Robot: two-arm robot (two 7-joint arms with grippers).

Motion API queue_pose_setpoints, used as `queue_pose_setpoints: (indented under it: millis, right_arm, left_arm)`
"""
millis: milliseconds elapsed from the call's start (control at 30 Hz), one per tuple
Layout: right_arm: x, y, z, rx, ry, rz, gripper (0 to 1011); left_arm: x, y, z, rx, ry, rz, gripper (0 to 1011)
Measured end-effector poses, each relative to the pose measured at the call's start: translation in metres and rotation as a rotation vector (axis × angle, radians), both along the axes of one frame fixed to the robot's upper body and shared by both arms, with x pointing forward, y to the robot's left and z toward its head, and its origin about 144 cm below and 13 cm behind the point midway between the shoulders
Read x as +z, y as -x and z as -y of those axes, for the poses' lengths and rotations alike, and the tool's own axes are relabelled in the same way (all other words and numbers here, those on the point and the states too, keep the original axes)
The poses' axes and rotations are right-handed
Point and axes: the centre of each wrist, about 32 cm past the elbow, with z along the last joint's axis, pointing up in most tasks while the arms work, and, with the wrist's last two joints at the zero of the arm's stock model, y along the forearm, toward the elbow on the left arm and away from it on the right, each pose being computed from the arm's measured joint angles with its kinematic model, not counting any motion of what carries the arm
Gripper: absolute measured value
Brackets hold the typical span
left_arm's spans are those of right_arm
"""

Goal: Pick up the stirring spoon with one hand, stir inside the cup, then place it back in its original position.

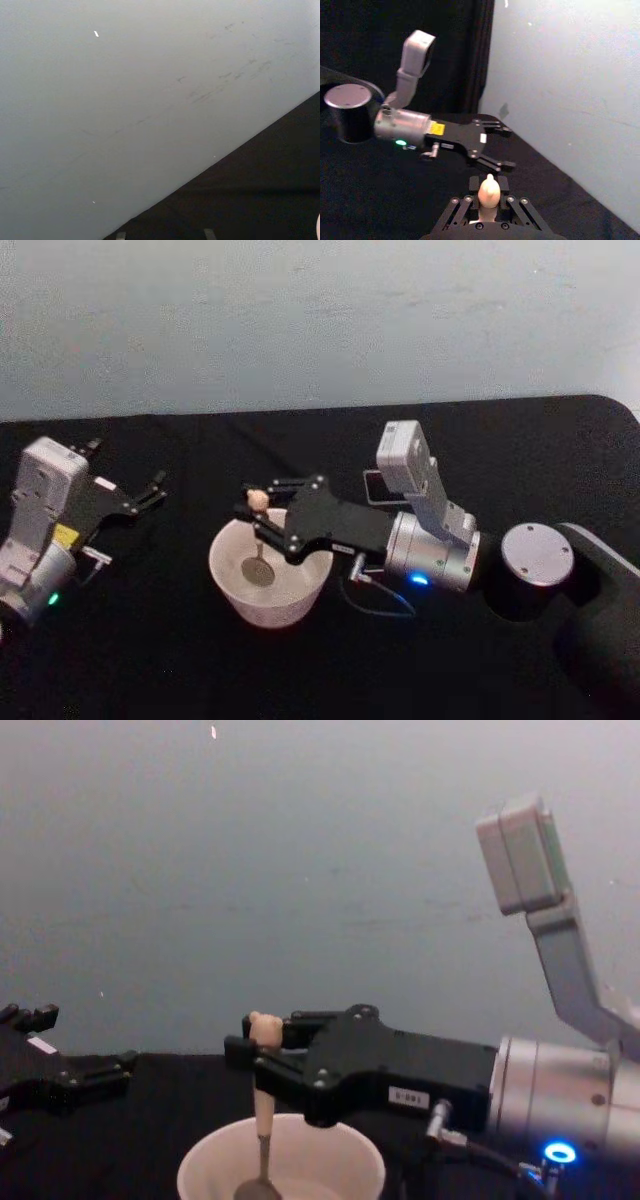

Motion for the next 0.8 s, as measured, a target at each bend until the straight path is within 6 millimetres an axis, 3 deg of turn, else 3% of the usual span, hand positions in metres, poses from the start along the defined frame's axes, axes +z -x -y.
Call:
queue_pose_setpoints:
  millis: [333, 800]
  right_arm:
    - [-0.001, -0.011, 0.009, -0.060, 0.009, 0.005, 213]
    - [-0.002, -0.004, 0.026, -0.087, 0.015, -0.001, 213]
  left_arm:
    - [0.000, 0.000, 0.000, 0.000, 0.000, 0.000, 1001]
    - [0.000, 0.000, 0.000, 0.000, 0.000, 0.000, 1001]
